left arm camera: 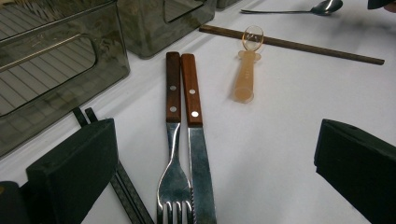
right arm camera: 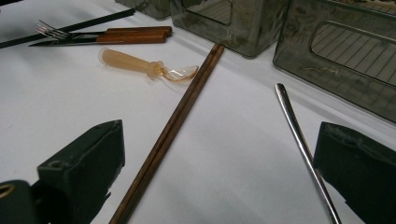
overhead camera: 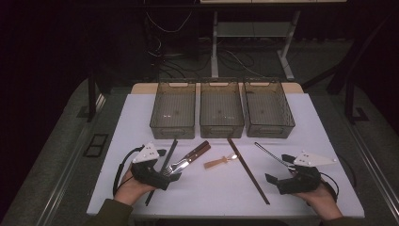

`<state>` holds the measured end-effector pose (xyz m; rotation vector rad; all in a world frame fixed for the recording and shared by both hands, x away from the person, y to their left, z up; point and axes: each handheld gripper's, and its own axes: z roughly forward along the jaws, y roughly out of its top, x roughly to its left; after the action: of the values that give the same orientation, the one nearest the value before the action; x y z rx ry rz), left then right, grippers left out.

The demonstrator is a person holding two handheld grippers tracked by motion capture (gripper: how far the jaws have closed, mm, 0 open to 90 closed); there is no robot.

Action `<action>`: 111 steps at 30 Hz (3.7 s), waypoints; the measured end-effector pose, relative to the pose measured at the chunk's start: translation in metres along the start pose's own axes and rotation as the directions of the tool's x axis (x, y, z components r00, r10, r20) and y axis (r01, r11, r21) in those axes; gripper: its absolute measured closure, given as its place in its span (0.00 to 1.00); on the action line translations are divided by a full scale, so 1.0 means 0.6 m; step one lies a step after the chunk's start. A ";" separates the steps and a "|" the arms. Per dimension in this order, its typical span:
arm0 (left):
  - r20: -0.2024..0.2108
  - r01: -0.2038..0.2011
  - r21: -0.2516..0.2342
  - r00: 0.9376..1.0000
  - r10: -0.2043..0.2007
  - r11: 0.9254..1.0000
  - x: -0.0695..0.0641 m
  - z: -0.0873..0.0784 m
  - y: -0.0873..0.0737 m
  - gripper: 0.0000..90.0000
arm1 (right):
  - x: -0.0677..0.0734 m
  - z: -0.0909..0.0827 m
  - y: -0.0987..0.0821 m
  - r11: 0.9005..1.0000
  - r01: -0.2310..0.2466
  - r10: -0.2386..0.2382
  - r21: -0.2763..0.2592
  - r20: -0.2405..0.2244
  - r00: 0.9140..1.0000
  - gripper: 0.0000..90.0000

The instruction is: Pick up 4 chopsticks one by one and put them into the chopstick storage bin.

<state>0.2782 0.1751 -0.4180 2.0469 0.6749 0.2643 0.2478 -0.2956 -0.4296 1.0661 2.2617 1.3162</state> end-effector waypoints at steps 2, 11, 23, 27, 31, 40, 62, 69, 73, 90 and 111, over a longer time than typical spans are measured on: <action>-0.001 0.003 -0.001 1.000 -0.003 1.000 0.000 0.000 0.000 0.00 | 0.000 -0.001 0.000 1.000 0.003 -0.003 -0.003 0.000 1.000 0.03; -0.014 0.006 -0.003 1.000 -0.006 1.000 0.003 -0.002 0.002 0.00 | 0.000 -0.002 0.001 1.000 0.006 -0.006 -0.001 -0.003 1.000 0.03; -0.039 0.008 -0.008 0.999 -0.008 1.000 0.013 -0.004 0.010 0.00 | 0.001 -0.002 0.002 1.000 0.005 -0.005 -0.009 -0.005 1.000 0.03; -0.063 0.008 -0.004 0.998 -0.009 1.000 0.023 -0.002 0.015 0.00 | 0.005 -0.002 0.003 1.000 0.013 -0.013 -0.008 -0.005 1.000 0.03; -0.090 0.023 -0.002 0.996 -0.023 1.000 0.035 0.000 0.019 0.05 | 0.006 -0.002 0.004 1.000 0.011 -0.011 -0.009 -0.001 1.000 0.03; -0.129 0.047 0.015 0.991 -0.045 0.999 0.064 0.013 0.022 0.16 | 0.006 -0.001 0.003 1.000 0.010 -0.010 -0.006 -0.004 1.000 0.03; -0.166 0.038 0.150 0.986 -0.013 0.988 0.106 0.084 0.040 0.51 | 0.004 -0.001 0.002 1.000 0.001 -0.001 -0.009 -0.005 1.000 0.03; -0.201 0.064 0.200 0.979 -0.023 0.978 0.108 0.095 0.033 0.63 | 0.006 -0.002 0.001 1.000 0.006 -0.006 -0.009 -0.004 1.000 0.03; -0.199 0.067 0.215 0.980 -0.023 0.974 0.106 0.097 0.033 0.65 | 0.007 -0.003 0.001 1.000 0.009 -0.009 -0.009 -0.001 1.000 0.03; -0.205 0.091 0.241 0.978 -0.041 0.966 0.112 0.106 0.027 0.76 | 0.009 -0.001 0.002 1.000 0.023 -0.023 -0.008 0.000 1.000 0.03; -0.186 0.085 0.249 0.982 -0.038 0.965 0.112 0.107 0.029 0.87 | 0.011 0.001 0.002 1.000 0.029 -0.029 0.000 -0.002 1.000 0.03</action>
<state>0.3681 0.1593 -0.4435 2.2608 0.9234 0.3436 0.2444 -0.2902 -0.4283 1.0290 2.2698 1.3067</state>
